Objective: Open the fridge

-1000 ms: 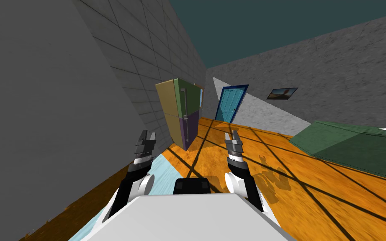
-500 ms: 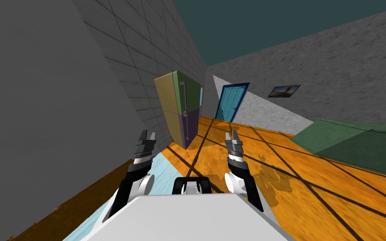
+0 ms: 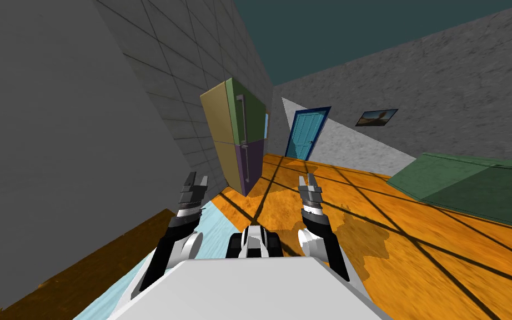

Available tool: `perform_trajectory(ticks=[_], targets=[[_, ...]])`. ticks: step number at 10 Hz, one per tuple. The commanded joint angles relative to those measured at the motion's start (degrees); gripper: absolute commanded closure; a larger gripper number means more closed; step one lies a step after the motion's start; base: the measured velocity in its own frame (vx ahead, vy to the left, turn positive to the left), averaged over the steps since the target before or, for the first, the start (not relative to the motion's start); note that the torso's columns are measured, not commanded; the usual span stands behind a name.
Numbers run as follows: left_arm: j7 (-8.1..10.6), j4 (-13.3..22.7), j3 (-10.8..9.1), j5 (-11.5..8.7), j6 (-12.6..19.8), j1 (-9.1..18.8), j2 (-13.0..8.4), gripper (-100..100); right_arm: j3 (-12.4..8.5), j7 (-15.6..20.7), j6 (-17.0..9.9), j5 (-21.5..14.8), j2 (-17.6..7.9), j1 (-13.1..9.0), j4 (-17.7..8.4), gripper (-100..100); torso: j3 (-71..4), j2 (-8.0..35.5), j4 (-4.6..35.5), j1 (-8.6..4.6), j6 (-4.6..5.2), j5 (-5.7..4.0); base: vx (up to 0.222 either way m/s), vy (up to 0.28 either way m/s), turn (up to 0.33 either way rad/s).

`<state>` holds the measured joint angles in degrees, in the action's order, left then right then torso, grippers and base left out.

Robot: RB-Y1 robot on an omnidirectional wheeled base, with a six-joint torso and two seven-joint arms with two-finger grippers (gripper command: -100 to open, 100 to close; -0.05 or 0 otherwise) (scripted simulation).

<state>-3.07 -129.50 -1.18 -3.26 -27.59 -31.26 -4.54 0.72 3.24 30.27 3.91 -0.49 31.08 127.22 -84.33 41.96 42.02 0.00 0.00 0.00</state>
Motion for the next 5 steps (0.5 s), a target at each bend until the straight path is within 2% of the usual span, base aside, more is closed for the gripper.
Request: perform_trajectory(ticks=[1,5], targets=[[0.71,-0.6,-0.44,-0.1,2.6,0.3,-2.8,-100,0.0,0.0,0.0,0.0,0.0,0.0,0.0,0,-0.3,0.2,0.2,-0.01,0.00,-0.01,0.060,0.006,-0.079],[2.18,-2.4,-1.34,-0.4,8.1,1.0,-6.2,-100,0.0,0.0,0.0,0.0,0.0,0.0,0.0,0,-0.3,0.3,0.3,-0.02,0.00,-0.01,0.093,0.008,-0.082]])
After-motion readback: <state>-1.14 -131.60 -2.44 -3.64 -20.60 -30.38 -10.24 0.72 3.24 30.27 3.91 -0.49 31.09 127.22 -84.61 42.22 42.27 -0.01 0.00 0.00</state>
